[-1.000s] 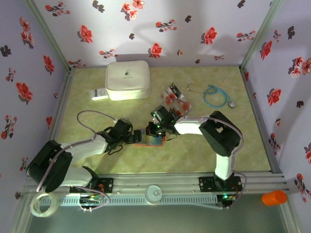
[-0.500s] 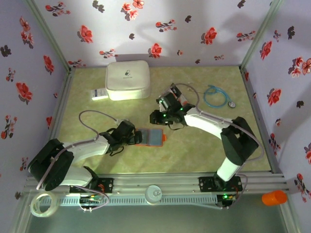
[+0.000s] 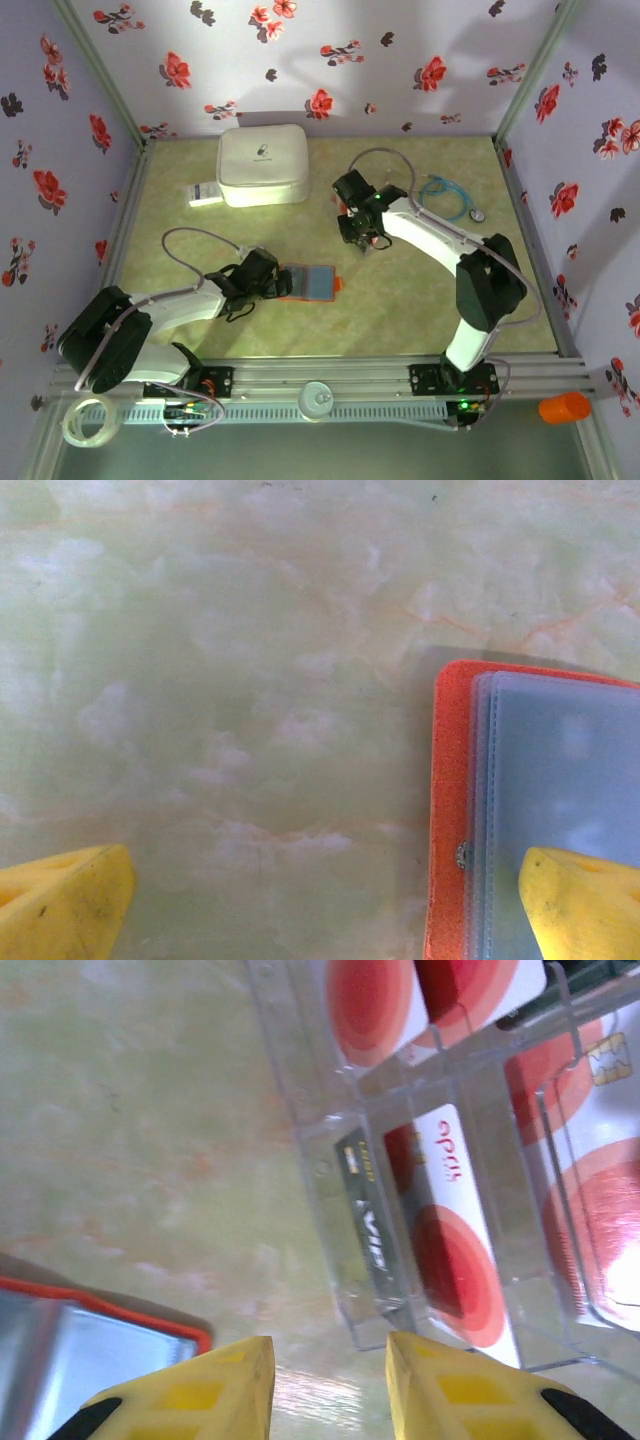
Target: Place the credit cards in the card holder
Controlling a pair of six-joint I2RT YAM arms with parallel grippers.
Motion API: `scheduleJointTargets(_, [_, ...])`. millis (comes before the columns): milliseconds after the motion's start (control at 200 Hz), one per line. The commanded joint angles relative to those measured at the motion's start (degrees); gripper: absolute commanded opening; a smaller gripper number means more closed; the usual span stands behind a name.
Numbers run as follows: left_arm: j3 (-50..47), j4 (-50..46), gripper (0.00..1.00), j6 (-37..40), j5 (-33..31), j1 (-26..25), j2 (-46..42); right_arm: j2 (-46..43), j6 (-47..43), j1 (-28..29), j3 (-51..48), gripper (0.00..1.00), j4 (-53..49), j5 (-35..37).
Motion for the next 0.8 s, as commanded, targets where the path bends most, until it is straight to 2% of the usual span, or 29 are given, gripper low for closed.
scheduleJointTargets(0, [-1.87,-3.56,1.00,-1.27,-1.56,-0.25,-0.19,2.85,-3.70,-0.46,2.74,0.33,-5.38,5.91])
scheduleJointTargets(160, [-1.77,-3.34,1.00,-1.14,-1.52,-0.25,-0.31,5.84,-4.64,-0.61,4.70,0.30,-6.44,8.19])
scheduleJointTargets(645, [-1.72,-3.21,1.00,-1.02,-1.44,-0.26,-0.33,12.31,-5.60,-1.48,8.17,0.24,-6.72,7.38])
scheduleJointTargets(795, [-1.59,-3.21,1.00,-1.04,-1.49,-0.25,-0.43,12.78,-5.69,-1.79,8.13,0.17,-6.47,6.46])
